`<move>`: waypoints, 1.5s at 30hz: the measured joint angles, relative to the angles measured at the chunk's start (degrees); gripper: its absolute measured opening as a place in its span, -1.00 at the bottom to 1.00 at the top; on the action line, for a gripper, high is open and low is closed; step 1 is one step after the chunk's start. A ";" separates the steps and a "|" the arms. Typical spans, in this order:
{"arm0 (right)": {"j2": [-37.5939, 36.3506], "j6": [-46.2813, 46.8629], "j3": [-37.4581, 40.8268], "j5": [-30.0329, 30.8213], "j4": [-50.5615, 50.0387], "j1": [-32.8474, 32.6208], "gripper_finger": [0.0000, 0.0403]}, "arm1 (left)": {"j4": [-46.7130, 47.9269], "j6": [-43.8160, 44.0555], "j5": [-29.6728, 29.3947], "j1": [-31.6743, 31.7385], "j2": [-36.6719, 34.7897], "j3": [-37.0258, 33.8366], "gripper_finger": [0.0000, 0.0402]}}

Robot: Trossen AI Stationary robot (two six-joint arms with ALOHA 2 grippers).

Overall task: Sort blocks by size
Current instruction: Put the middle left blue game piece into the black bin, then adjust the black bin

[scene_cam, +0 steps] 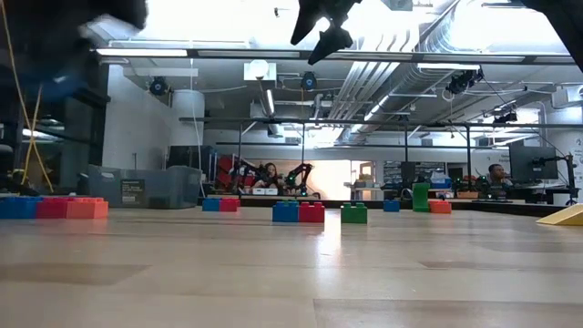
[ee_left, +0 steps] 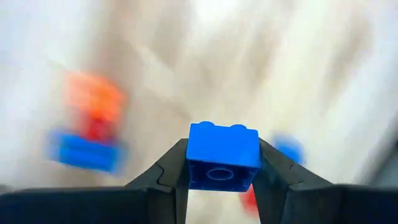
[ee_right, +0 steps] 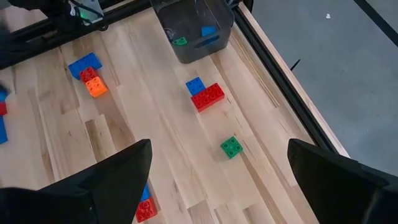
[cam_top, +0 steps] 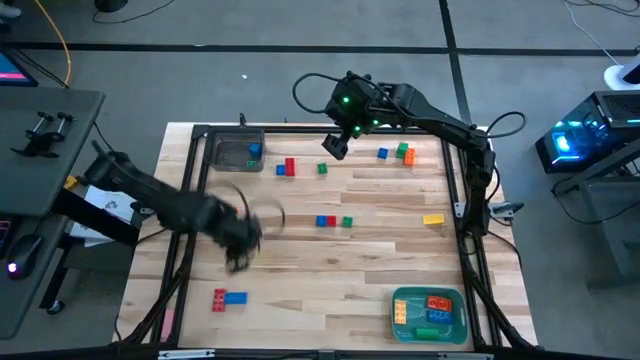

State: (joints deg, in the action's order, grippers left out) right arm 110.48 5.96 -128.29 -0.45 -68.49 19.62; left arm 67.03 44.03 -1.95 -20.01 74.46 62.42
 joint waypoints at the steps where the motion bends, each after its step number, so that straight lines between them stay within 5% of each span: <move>1: 0.00 0.00 0.00 0.00 0.07 0.00 0.84 | 0.93 0.81 -5.56 2.44 -1.48 1.88 -0.48; 4: -0.31 0.05 0.00 0.03 0.16 0.26 0.84 | 3.14 -1.34 -17.40 13.41 -5.01 5.20 -0.48; 6: -1.00 0.60 0.00 0.23 0.17 0.26 0.84 | 2.33 -6.80 -19.49 22.99 -5.95 5.15 -0.48; 12: -4.56 4.32 0.00 0.98 0.45 0.26 0.84 | -7.12 -25.00 -16.60 50.85 -2.15 0.90 -0.48; 17: -8.32 8.32 0.00 1.73 0.01 -0.30 0.84 | -11.10 -29.39 -12.33 63.43 5.44 -0.03 -0.46; 26: -12.34 12.11 0.00 6.98 -0.64 -3.33 0.84 | -14.54 -34.27 -9.37 66.19 13.13 -0.03 0.08; 33: -12.61 13.12 0.00 8.92 -1.31 -5.08 0.84 | -18.91 -32.57 -9.80 66.14 13.55 -0.03 0.14; 38: -12.61 13.69 0.00 8.94 -1.74 -5.11 0.84 | -21.69 -34.10 -13.16 65.95 14.94 0.08 -0.09; 45: -12.63 13.73 0.00 8.94 -2.74 -5.11 0.84 | -21.45 -33.37 -11.73 64.58 19.08 0.03 -0.92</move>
State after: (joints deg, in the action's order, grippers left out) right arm 97.84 19.68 -128.29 8.49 -71.24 14.50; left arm 45.58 10.66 -13.68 44.57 93.54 62.46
